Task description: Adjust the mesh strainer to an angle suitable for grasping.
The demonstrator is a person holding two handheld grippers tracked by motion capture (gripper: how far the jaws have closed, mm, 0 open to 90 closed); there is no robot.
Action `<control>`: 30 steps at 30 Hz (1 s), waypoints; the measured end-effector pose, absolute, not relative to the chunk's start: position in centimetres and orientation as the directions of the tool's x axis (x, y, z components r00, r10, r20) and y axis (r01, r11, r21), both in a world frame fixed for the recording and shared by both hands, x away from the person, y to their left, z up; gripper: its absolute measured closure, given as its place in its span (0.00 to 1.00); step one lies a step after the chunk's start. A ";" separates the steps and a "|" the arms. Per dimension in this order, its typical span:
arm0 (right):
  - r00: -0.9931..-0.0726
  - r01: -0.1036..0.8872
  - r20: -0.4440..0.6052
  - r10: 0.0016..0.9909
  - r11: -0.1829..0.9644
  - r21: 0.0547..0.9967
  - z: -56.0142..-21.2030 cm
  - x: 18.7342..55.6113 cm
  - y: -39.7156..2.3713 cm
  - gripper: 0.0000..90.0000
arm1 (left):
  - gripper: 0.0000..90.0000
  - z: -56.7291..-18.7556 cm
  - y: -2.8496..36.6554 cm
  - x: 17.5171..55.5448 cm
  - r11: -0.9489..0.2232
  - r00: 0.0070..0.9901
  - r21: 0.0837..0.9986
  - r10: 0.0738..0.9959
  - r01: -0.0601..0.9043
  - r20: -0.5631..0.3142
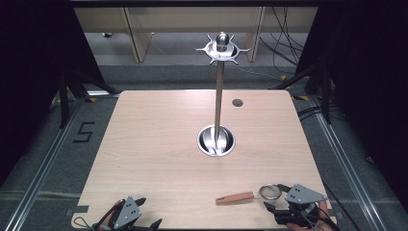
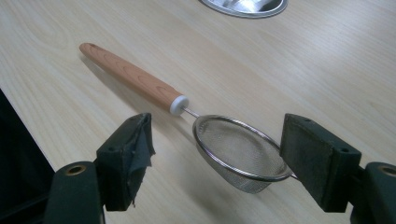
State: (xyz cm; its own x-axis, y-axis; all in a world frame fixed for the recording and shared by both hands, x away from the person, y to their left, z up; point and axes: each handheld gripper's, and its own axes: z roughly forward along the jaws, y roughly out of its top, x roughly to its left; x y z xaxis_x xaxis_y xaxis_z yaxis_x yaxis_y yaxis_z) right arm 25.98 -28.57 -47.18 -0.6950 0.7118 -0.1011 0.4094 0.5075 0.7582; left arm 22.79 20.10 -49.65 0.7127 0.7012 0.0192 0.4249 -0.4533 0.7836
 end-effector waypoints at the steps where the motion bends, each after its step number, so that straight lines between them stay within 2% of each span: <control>1: -0.694 0.405 -0.107 0.712 0.509 0.760 -47.2 26.0 -28.6 0.29 | 0.18 -49.6 20.2 22.8 -0.464 0.716 0.778 0.698 0.423 0.027; 11: -0.704 0.391 -0.109 0.701 0.512 0.765 -47.1 26.1 -28.3 0.31 | 0.18 -49.6 20.1 22.8 -0.443 0.710 0.787 0.704 0.430 0.008; 12: -0.707 0.395 -0.104 0.700 0.513 0.762 -47.0 26.1 -28.2 0.31 | 0.18 -49.6 20.3 22.8 -0.467 0.715 0.776 0.698 0.425 0.028; 18: -0.718 0.394 -0.101 0.689 0.522 0.756 -46.9 26.1 -27.5 0.32 | 0.18 -49.6 20.3 22.8 -0.463 0.711 0.778 0.702 0.425 0.029; 23: -0.758 0.341 -0.148 0.636 0.579 0.740 -46.4 26.6 -26.6 0.33 | 0.18 -49.7 20.2 22.8 -0.451 0.707 0.782 0.707 0.431 0.018; 30: -0.787 0.331 -0.162 0.596 0.629 0.703 -45.9 27.4 -25.3 0.35 | 0.18 -49.7 20.2 22.8 -0.451 0.704 0.778 0.710 0.438 0.015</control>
State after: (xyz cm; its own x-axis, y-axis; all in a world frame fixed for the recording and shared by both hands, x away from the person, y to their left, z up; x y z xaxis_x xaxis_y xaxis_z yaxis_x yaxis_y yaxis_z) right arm 27.40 -25.26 -45.94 -0.7865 0.5959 -0.1624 0.3313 0.6289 0.7033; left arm 22.78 20.24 -49.71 0.7042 0.7099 0.0151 0.4375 -0.4506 0.7782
